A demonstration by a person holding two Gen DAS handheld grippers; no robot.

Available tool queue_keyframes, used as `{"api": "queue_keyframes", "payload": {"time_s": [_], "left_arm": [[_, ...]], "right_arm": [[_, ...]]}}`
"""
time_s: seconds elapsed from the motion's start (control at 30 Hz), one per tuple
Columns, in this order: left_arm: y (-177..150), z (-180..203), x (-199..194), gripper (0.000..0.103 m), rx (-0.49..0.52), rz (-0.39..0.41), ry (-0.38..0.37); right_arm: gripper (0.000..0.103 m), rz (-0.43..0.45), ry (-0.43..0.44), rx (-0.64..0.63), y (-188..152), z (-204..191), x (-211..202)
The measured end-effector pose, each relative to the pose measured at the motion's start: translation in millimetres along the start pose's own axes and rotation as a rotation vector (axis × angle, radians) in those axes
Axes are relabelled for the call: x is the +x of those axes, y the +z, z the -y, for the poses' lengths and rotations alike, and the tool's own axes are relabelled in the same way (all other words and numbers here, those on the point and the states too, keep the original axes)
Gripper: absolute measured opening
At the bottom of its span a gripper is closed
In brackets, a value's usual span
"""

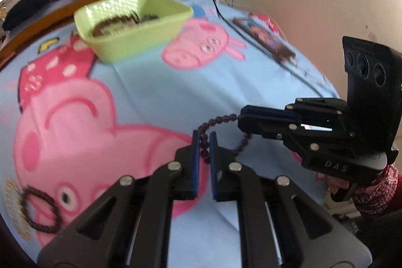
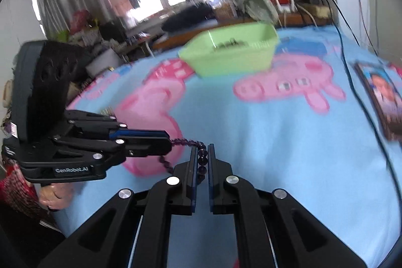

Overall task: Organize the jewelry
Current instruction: 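Carry the purple strand over the basket and open the right tool, then grasp the gold bead bracelet with the left tool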

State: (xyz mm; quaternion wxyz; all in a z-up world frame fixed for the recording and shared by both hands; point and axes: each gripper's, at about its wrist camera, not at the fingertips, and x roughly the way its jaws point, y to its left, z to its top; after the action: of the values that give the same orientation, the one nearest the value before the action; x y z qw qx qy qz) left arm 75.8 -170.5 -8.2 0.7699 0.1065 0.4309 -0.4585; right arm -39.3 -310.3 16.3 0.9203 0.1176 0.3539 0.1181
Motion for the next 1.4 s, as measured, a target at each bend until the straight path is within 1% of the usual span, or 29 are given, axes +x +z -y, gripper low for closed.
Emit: {"api": "queue_keyframes", "payload": {"time_s": [0.07, 0.17, 0.2, 0.23, 0.33, 0.4, 0.47, 0.53, 0.63, 0.67, 0.7, 0.77, 0.8, 0.83, 0.87, 0.93, 0.97, 1.07, 1.1, 1.13, 1.17, 1.2, 1.23, 1.3, 1.4], "left_arm": [[13.5, -7.6, -10.1, 0.007, -0.007, 0.031, 0.001], [42.2, -20.6, -24.4, 0.007, -0.01, 0.086, 0.029], [54.7, -26.3, -28.7, 0.007, -0.013, 0.109, 0.042], [67.6, -32.4, -31.6, 0.007, -0.02, 0.128, 0.054], [103.3, -51.7, -31.5, 0.007, -0.046, 0.166, 0.085], [125.6, -65.0, -22.7, 0.007, -0.067, 0.17, 0.108], [142.7, -79.1, -10.8, 0.007, -0.082, 0.166, 0.137], [154.8, -90.2, 0.8, 0.007, -0.099, 0.158, 0.153], [166.8, -105.2, 22.9, 0.008, -0.12, 0.141, 0.191], [169.6, -110.9, 32.9, 0.011, -0.129, 0.128, 0.215], [169.5, -114.0, 38.6, 0.019, -0.137, 0.114, 0.235], [169.0, -121.9, 45.2, 0.02, -0.163, 0.092, 0.284], [165.1, -123.4, 39.9, 0.02, -0.176, 0.105, 0.279], [161.6, -124.8, 29.0, 0.02, -0.191, 0.136, 0.257], [157.6, -124.9, 15.3, 0.02, -0.197, 0.165, 0.245], [148.5, -124.3, -11.1, 0.02, -0.2, 0.217, 0.228], [137.5, -124.2, -33.0, 0.02, -0.202, 0.255, 0.217], [105.5, -126.6, -75.3, 0.02, -0.192, 0.3, 0.217], [87.0, -130.2, -91.8, 0.02, -0.194, 0.307, 0.235], [72.5, -133.4, -102.1, 0.02, -0.202, 0.304, 0.251], [57.3, -138.1, -110.9, 0.02, -0.215, 0.296, 0.269], [34.0, -146.1, -121.4, 0.02, -0.243, 0.275, 0.298], [18.6, -151.5, -126.4, 0.02, -0.264, 0.259, 0.317], [-11.4, -160.7, -132.3, 0.02, -0.306, 0.22, 0.358], [-54.7, -165.5, -136.7, 0.02, -0.339, 0.163, 0.412]], "right_arm": [[0.0, 0.032, 0.002, -0.032, 17.0, -4.1, -1.1], [0.0, 0.106, 0.004, -0.083, 54.8, -9.1, -2.4], [0.0, 0.123, 0.003, -0.089, 64.8, -8.0, -1.7], [0.0, 0.151, -0.001, -0.094, 82.6, -5.3, 1.0], [0.0, 0.186, -0.013, -0.092, 116.4, 6.6, 13.0], [0.0, 0.187, -0.013, -0.065, 139.7, 21.8, 29.2], [0.0, 0.177, -0.011, -0.037, 153.5, 35.3, 44.3], [0.0, 0.167, -0.032, -0.029, 165.3, 46.8, 61.2], [0.0, 0.147, -0.036, -0.017, 173.6, 61.1, 83.9], [0.0, 0.139, -0.037, -0.013, 175.0, 65.1, 92.6], [0.0, 0.128, -0.056, -0.007, 177.1, 69.0, 102.8], [0.0, 0.126, -0.092, 0.019, 176.4, 73.2, 108.4], [0.0, 0.148, -0.076, 0.04, 175.1, 73.7, 103.4], [0.0, 0.175, -0.052, 0.049, 173.3, 72.4, 96.9], [0.0, 0.205, -0.032, 0.048, 170.4, 68.4, 87.7], [0.0, 0.237, -0.007, 0.035, 164.8, 57.8, 71.9], [0.0, 0.247, 0.016, 0.034, 160.8, 52.0, 64.2], [0.0, 0.245, 0.104, 0.022, 141.4, 29.8, 45.4], [0.0, 0.228, 0.137, 0.002, 130.1, 18.2, 42.1], [0.0, 0.211, 0.152, -0.012, 123.1, 9.9, 42.3], [0.0, 0.173, 0.174, -0.033, 112.3, -1.6, 46.1], [0.0, 0.127, 0.192, -0.051, 101.7, -12.8, 53.0], [0.0, 0.092, 0.203, -0.06, 95.0, -20.9, 59.2], [0.0, -0.006, 0.224, -0.084, 77.0, -44.2, 76.6], [0.0, -0.07, 0.246, -0.126, 63.9, -70.4, 91.1]]}}
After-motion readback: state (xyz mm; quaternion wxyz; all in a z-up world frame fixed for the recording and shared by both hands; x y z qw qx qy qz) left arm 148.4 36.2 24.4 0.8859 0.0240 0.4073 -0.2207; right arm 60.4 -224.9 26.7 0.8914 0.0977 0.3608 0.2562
